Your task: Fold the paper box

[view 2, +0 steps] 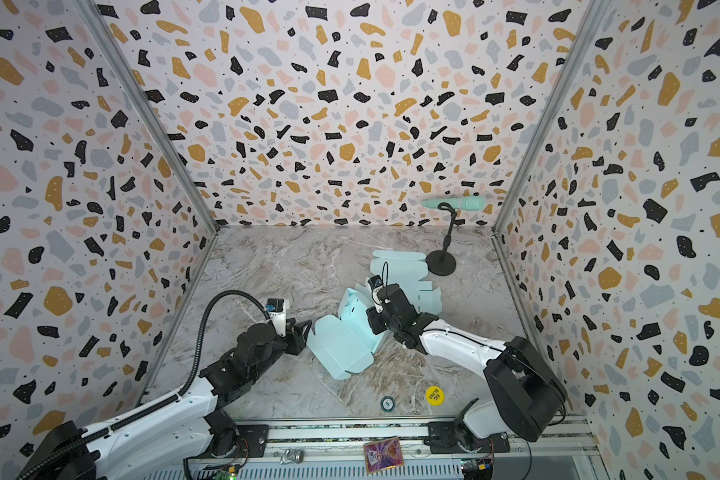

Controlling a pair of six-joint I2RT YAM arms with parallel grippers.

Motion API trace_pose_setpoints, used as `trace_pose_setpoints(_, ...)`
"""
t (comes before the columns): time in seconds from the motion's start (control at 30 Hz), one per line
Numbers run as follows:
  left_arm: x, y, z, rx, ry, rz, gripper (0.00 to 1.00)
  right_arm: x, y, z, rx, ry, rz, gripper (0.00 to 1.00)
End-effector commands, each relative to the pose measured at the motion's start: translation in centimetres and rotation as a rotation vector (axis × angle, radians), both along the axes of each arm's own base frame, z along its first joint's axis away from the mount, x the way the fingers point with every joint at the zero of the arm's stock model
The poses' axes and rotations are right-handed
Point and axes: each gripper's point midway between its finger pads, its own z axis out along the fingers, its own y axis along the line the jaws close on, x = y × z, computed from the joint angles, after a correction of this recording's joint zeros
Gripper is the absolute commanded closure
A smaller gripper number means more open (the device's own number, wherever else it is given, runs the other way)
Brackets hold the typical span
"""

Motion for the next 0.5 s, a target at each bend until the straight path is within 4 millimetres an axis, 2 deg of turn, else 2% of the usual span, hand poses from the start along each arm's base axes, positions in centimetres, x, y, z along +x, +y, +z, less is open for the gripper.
trace_pose_setpoints(0.0, -0.2, -0.9, 1.2, -0.035, -0.001, -0.041, 0.43, -0.3, 1.2, 0.8, 0.039, -0.004, 0.040, 0.58)
trace_pose_setpoints(0.07, 0.2, -1.4, 2.6, -0.036, -0.056, -0.067, 0.41, -0.4, 1.4, 0.5, 0.015, -0.009, 0.072, 0.58)
trace_pose_setpoints(0.2, 3.1, -0.5, 2.9, -0.004, -0.065, -0.046, 0.40, -0.5, 2.5, 0.6, -0.078, -0.063, 0.121, 0.58)
trace_pose_setpoints(0.3, 4.7, 0.0, 2.0, -0.039, -0.048, -0.039, 0.41, -1.0, 3.9, 0.5, -0.177, -0.117, 0.168, 0.58)
trace_pose_setpoints(0.47, 6.6, 0.0, 0.2, -0.058, -0.002, -0.032, 0.43, -1.2, 4.8, -1.4, -0.339, -0.160, 0.195, 0.63)
